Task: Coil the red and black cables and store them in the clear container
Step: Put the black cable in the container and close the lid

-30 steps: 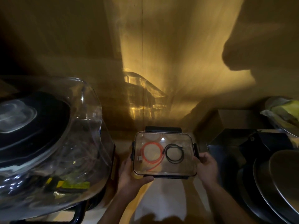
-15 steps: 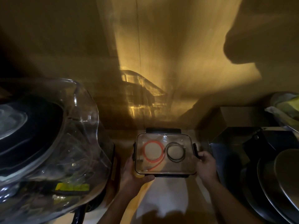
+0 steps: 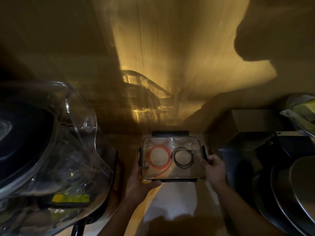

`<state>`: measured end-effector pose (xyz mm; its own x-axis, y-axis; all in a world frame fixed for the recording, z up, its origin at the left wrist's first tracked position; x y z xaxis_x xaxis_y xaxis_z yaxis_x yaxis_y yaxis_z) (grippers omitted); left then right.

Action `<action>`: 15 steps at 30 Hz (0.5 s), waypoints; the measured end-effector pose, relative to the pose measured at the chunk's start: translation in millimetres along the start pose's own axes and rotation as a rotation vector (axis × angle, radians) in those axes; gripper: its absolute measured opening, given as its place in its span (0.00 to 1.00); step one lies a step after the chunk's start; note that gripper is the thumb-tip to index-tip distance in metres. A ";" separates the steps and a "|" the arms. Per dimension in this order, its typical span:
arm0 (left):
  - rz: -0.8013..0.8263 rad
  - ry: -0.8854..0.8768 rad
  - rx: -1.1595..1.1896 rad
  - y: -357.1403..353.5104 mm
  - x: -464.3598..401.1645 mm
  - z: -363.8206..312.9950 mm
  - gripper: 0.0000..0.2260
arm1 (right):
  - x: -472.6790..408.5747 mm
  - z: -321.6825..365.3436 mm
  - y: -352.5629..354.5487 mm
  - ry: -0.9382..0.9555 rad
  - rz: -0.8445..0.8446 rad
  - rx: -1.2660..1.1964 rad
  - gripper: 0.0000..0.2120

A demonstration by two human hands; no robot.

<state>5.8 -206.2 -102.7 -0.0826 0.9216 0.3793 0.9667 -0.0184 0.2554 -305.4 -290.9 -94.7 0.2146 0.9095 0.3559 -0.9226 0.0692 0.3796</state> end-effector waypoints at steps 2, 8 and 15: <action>0.004 0.006 -0.002 0.3 -0.6 0.6 0.46 | 0.3 -1.2 -0.1 -0.008 0.007 0.005 0.12; -0.006 -0.011 -0.006 -1.6 10.2 3.2 0.45 | 14.5 -6.4 4.4 -0.021 0.002 0.028 0.11; -0.013 0.011 -0.001 -8.0 30.0 16.4 0.42 | 39.8 -21.0 12.3 -0.015 0.008 0.075 0.07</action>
<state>-0.4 -172.1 -108.0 -0.0979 0.9175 0.3855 0.9652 -0.0068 0.2614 -314.9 -245.2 -93.8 0.2132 0.9034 0.3720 -0.8977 0.0308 0.4396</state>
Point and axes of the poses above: each hand's wrist, its own x-axis away from the middle knuckle, its own y-axis out of the back of the hand, z = x × y, the point moved 7 cm from there along -x, towards the middle knuckle, and after that the axes turned 8 degrees about z, right-handed, at the moved point
